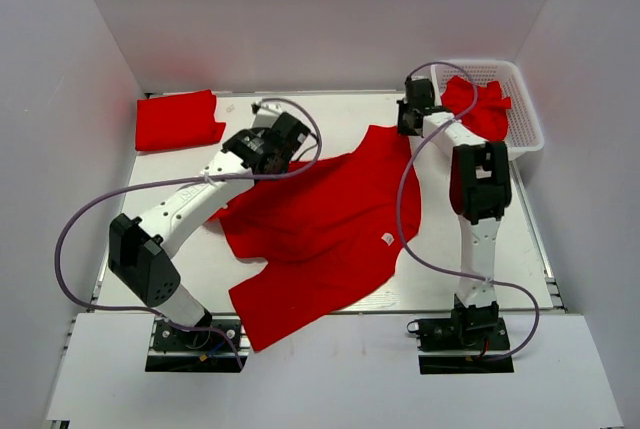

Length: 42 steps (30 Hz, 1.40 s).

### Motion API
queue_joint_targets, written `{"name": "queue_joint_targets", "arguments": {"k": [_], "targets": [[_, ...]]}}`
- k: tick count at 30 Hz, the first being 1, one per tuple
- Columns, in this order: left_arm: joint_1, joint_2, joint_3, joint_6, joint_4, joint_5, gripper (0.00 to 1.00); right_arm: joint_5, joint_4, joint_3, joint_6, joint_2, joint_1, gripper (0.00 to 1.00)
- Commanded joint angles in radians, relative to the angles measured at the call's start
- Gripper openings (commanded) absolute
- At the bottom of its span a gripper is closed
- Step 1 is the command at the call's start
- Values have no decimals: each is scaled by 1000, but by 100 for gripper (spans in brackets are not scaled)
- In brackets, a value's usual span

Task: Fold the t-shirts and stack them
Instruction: Flatten out the tshirt

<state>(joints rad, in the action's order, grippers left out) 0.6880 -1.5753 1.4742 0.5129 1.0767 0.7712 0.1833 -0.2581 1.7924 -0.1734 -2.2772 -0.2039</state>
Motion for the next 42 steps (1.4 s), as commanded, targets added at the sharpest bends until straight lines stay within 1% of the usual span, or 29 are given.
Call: {"name": "queue_joint_targets", "arguments": {"k": [1, 3, 4, 6, 7, 10, 11, 13, 14, 15, 19, 21, 25, 30, 31, 33, 34, 37, 39, 42], "targets": [[-18, 5, 141, -14, 2, 145, 0, 15, 137, -40, 104, 239, 5, 0], [-30, 5, 220, -48, 2, 189, 0, 12, 149, -56, 117, 289, 8, 0], [-41, 5, 244, -68, -12, 200, 0, 18, 148, -68, 126, 358, 9, 0], [-41, 14, 306, -118, -23, 243, 0, 34, 149, -74, 138, 402, 8, 0], [-51, 32, 322, -141, -53, 255, 0, 42, 149, -77, 144, 471, -6, 0], [-51, 92, 347, -290, -150, 266, 0, 57, 152, -76, 166, 579, 9, 0], [-51, 112, 347, -371, -232, 266, 0, 61, 145, -65, 166, 616, 11, 0], [-51, 152, 347, -447, -305, 266, 0, 77, 135, -47, 204, 668, 11, 0], [-51, 193, 347, -479, -367, 266, 0, 79, 110, -33, 209, 680, 11, 0], [-51, 213, 356, -543, -394, 252, 0, 79, 108, -7, 212, 711, 12, 0], [-51, 305, 380, -640, -480, 214, 0, 82, 88, 45, 264, 804, 14, 0], [-51, 337, 411, -689, -492, 128, 0, 99, 57, 109, 293, 844, 12, 0], [-42, 417, 469, -728, -492, -50, 0, 105, 13, 199, 331, 907, 12, 0], [-42, 472, 532, -728, -457, -147, 0, 97, 16, 235, 359, 1028, 11, 0], [-42, 489, 563, -728, -446, -201, 0, 84, 19, 249, 364, 1071, 9, 0], [-42, 501, 607, -728, -420, -278, 0, 79, 17, 286, 385, 1093, 9, 0], [-42, 517, 653, -728, -399, -346, 0, 77, 13, 317, 397, 1122, 9, 0], [-51, 541, 728, -728, -379, -479, 0, 84, 40, 369, 425, 1163, 9, 0], [-51, 558, 759, -728, -379, -556, 0, 75, 54, 392, 442, 1188, 8, 0], [-51, 584, 778, -718, -379, -622, 0, 55, 74, 424, 449, 1228, 8, 0]]}}
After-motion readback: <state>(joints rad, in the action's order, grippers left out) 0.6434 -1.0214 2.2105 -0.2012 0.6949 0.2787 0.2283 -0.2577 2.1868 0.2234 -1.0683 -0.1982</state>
